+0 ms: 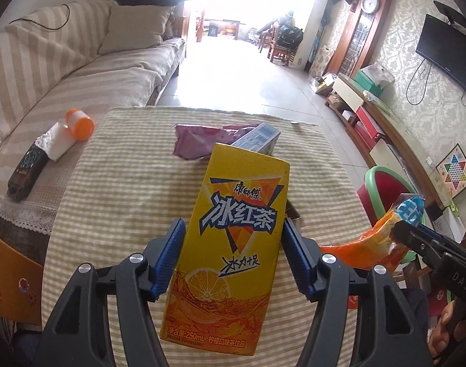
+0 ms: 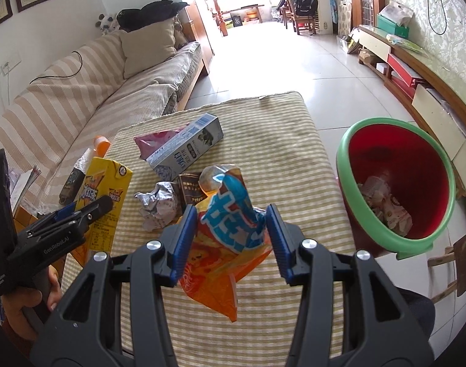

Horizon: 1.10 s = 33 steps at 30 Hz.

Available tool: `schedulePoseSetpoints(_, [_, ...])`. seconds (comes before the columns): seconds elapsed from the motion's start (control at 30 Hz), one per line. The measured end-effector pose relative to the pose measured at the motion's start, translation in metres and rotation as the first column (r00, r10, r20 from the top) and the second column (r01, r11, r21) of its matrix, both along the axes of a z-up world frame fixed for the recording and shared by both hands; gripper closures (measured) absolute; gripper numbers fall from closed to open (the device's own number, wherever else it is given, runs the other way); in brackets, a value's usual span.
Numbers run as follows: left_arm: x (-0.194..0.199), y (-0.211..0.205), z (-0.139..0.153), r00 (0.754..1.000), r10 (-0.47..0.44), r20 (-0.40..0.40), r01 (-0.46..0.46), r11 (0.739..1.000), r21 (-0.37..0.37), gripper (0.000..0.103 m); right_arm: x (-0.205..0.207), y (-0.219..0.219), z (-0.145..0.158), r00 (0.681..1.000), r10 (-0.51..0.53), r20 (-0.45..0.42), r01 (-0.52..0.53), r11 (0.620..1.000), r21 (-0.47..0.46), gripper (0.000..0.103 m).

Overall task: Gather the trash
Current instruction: 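Carry the carton and snack bag over the red bin and open both tools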

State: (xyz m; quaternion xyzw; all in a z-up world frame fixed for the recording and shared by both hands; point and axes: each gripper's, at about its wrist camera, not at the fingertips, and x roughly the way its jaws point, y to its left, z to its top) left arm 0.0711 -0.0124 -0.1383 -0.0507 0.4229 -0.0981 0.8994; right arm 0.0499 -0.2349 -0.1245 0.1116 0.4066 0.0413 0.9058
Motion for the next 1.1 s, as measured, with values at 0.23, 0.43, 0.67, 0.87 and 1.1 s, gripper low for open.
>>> schedulePoseSetpoints(0.23, [-0.004, -0.013, 0.016, 0.999, -0.026, 0.042, 0.026, 1.0, -0.006, 0.042, -0.003, -0.014, 0.006, 0.999, -0.03, 0.025, 0.03, 0.999, 0.015, 0.057])
schedulePoseSetpoints(0.43, [-0.003, -0.028, 0.025, 0.997, -0.051, 0.061, 0.052, 0.999, -0.014, 0.042, -0.003, -0.023, 0.016, 0.998, -0.046, 0.052, 0.046, 0.999, 0.009, 0.057])
schedulePoseSetpoints(0.67, [0.001, -0.043, 0.031, 0.995, -0.071, 0.075, 0.074, 0.997, -0.028, 0.042, -0.007, -0.036, 0.027, 0.994, -0.073, 0.08, 0.074, 0.997, -0.017, 0.057])
schedulePoseSetpoints(0.87, [0.003, -0.06, 0.038, 0.99, -0.108, 0.087, 0.11, 0.994, -0.02, 0.042, -0.01, -0.054, 0.032, 0.989, -0.112, 0.1, 0.115, 0.993, -0.025, 0.057])
schedulePoseSetpoints(1.1, [0.007, -0.087, 0.041, 0.983, -0.156, 0.092, 0.159, 0.987, -0.016, 0.042, -0.013, -0.079, 0.034, 0.98, -0.163, 0.114, 0.167, 0.986, -0.028, 0.057])
